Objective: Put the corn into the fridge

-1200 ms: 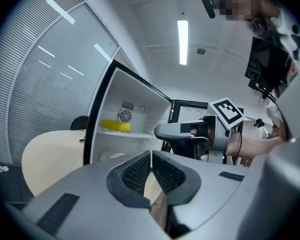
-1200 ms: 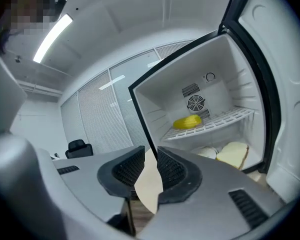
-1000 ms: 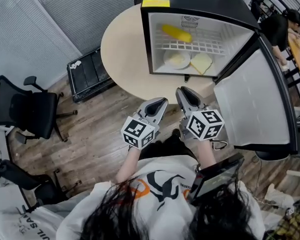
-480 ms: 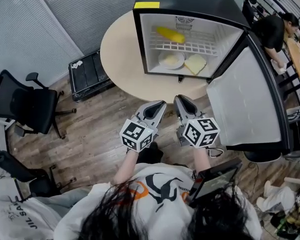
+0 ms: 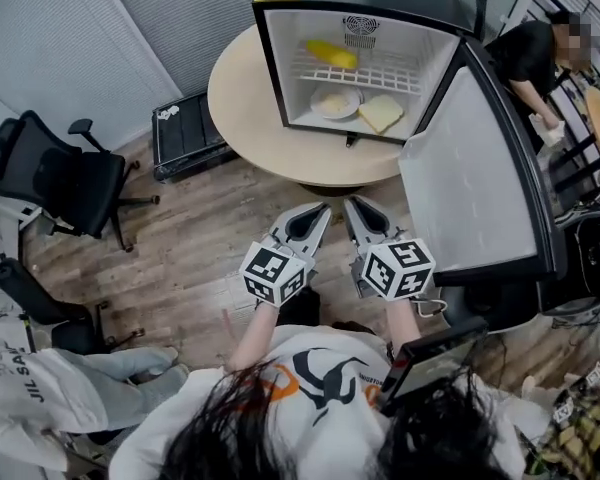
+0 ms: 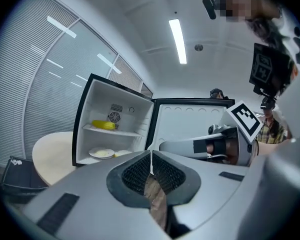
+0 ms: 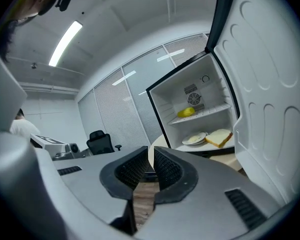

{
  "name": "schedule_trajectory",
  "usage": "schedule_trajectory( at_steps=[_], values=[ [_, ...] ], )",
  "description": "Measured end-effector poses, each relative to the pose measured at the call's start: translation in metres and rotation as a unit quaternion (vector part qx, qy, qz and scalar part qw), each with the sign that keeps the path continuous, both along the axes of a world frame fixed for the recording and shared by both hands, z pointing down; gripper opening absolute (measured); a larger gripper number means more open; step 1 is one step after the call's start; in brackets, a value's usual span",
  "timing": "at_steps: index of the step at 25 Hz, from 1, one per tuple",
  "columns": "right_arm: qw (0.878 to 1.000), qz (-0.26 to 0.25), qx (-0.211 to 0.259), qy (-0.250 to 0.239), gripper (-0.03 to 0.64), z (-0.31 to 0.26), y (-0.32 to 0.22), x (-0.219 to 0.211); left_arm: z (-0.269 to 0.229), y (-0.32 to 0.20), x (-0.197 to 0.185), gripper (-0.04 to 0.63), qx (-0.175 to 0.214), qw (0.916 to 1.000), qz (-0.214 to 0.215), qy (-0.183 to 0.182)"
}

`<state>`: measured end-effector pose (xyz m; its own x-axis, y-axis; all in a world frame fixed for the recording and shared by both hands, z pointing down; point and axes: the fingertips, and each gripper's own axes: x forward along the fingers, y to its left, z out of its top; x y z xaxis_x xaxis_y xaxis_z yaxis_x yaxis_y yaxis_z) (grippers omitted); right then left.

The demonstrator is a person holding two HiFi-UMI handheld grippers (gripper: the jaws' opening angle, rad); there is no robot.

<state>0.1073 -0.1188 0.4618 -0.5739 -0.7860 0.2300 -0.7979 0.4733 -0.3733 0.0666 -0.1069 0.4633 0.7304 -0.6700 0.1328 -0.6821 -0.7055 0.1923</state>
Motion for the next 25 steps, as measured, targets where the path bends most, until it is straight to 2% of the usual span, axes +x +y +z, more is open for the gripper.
schedule_trajectory(
  at_steps=[12, 19, 25],
  values=[
    [0.998, -0.053, -0.021, -0.018, 0.046, 0.019, 0.076, 0.014, 0.021, 0.089, 0.023, 0.009, -0.028, 0.9987, -0.041, -0.017],
    [0.997, -0.068, -0.015, -0.028, 0.046, 0.013, 0.102, 0.004, 0.011, 0.114, 0.017, 0.009, -0.017, 0.9983, -0.049, -0.026],
    [0.997, -0.065, -0.007, -0.031, 0.046, 0.004, 0.115, -0.001, 0.001, 0.128, 0.015, 0.009, -0.005, 0.9989, -0.042, -0.02]
  ],
)
